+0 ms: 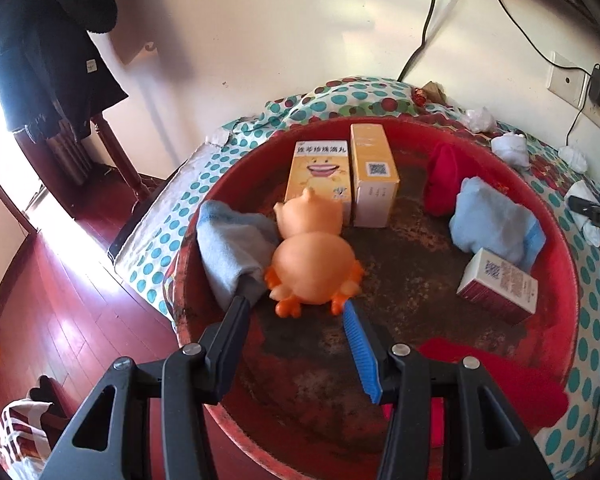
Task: Organize objects
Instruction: 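Grasp a rolled white sock with the right tool while the left tool grasps another white sock, then carry the white sock into the red tray and open the left tool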
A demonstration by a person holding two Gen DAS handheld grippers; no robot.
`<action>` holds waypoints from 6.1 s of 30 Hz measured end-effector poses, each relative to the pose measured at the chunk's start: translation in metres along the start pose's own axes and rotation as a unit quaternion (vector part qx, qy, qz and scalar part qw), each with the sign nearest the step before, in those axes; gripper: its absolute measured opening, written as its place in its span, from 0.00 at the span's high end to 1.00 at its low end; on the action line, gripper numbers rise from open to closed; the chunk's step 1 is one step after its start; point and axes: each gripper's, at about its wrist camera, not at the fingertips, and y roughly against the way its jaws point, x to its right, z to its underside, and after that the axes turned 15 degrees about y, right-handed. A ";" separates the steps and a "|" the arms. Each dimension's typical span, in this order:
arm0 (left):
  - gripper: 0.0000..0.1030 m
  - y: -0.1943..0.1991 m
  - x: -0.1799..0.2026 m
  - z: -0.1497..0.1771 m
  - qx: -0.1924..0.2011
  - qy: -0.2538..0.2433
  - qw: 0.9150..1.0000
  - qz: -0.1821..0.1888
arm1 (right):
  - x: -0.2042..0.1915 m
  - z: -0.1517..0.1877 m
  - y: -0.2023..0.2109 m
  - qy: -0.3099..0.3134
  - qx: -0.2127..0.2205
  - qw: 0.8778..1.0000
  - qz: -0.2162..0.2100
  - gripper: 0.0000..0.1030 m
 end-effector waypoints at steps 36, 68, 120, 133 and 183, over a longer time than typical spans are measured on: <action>0.46 -0.115 0.303 -0.113 -0.128 -0.088 0.981 0.113 | 0.114 0.104 0.039 -0.034 -0.013 0.998 0.042 0.57; 0.49 -0.072 0.307 -0.105 -0.087 -0.098 0.987 0.094 | 0.116 0.105 0.038 -0.041 -0.012 0.998 0.037 0.55; 0.49 0.051 0.179 -0.041 -0.064 -0.109 0.988 0.092 | 0.117 0.104 0.037 -0.037 -0.014 0.998 0.048 0.54; 0.49 0.039 0.123 -0.052 -0.072 -0.074 0.993 0.057 | 0.116 0.104 0.037 -0.036 -0.015 0.998 0.050 0.54; 0.46 -0.035 0.072 -0.021 -0.151 -0.062 0.986 0.019 | 0.113 0.105 0.036 -0.030 -0.017 0.998 0.060 0.54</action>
